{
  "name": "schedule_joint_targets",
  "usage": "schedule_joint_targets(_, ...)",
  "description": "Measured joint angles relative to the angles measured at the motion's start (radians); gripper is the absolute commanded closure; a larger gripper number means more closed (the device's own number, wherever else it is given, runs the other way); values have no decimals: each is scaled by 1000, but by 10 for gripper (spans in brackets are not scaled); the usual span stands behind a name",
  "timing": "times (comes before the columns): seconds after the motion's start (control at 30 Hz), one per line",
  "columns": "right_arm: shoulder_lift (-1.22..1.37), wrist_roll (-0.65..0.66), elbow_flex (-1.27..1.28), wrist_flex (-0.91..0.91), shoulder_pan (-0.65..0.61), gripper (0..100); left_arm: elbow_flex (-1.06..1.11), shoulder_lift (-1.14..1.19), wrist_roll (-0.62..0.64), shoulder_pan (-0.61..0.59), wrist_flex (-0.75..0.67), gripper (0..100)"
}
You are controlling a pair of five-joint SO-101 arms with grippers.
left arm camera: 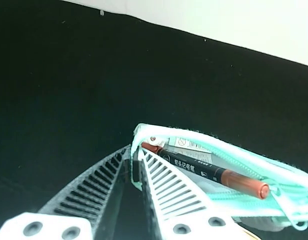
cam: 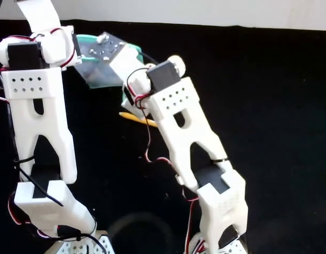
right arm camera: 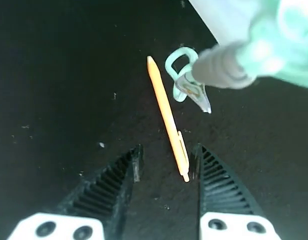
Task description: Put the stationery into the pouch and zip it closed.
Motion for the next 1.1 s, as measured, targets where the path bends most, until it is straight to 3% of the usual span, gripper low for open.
schedule_joint_targets(0.23, 2, 35, 221, -160, 18, 840, -3, 64, 0, 0, -5, 993)
schedule_joint_targets(0.53, 2, 253, 496, -385, 18, 840, -5, 84, -3, -2, -5, 993)
schedule_joint_targets(0.77, 17, 288, 667, -631, 17, 840, -5, 84, -3, -14, -5, 993)
schedule_joint_targets(1.1, 229, 290, 600, -760, 6, 840, -5, 84, -3, -14, -5, 993)
